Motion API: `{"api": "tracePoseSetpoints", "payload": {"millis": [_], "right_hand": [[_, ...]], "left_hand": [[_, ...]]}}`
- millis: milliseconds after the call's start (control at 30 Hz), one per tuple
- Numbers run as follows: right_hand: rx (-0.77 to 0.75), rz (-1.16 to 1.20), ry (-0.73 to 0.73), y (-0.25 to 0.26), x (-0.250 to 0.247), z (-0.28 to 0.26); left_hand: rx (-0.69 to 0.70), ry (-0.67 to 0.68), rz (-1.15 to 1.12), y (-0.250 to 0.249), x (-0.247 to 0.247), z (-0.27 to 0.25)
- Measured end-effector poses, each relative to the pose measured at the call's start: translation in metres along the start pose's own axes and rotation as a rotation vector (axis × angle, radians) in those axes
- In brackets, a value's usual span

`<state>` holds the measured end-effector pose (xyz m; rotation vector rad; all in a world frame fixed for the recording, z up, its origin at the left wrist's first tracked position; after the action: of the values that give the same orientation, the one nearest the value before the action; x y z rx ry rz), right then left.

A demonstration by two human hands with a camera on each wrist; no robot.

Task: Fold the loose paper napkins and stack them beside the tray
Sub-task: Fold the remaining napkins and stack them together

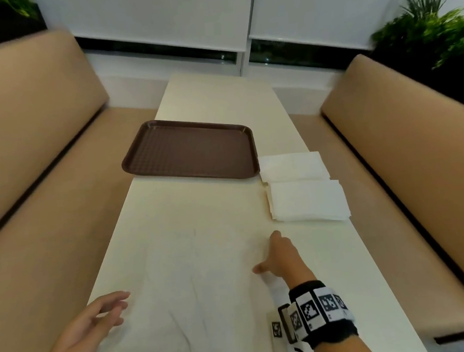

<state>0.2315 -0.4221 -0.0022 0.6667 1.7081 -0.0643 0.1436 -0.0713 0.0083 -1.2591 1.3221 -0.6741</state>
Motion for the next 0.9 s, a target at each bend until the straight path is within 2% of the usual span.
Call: {"api": "tracePoseSetpoints", "payload": {"millis": [200, 367, 467, 600, 667, 733, 900], "right_hand": [[-0.082, 0.008, -0.1, -0.007, -0.022, -0.002], [-0.31, 0.447, -0.129, 0.013, -0.084, -0.03], [-0.472, 0.633, -0.076, 0.034, -0.122, -0.055], [-0.598, 0.891, -0.015, 0.05, -0.161, -0.084], [-0.621, 0.979, -0.043, 0.05, -0.173, -0.091], [-0.608, 1.089, -0.077, 0.046, -0.182, -0.094], [-0.543, 1.292, -0.136, 0.029, -0.194, -0.099]], "left_hand": [[0.057, 0.027, -0.048, -0.012, -0.006, -0.003], [0.16, 0.079, -0.108, -0.057, 0.017, -0.001], [0.229, 0.178, -0.217, -0.081, 0.055, 0.01], [0.155, 0.414, -0.387, -0.107, 0.114, 0.016], [0.134, 0.488, -0.434, -0.121, 0.132, 0.017], [0.124, 0.508, -0.473, -0.132, 0.14, 0.018], [0.177, 0.465, -0.456, -0.154, 0.144, 0.016]]}}
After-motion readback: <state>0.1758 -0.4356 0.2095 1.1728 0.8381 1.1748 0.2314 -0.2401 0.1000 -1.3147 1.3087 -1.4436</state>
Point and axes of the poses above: each hand's wrist, its own z-axis towards the middle knuckle, its own x-axis out of the palm, y = z × x, the point moved 6 cm from there along z, towards the middle knuckle, and after that the axes turned 14 degrees about -y, right-handed, at the moved point
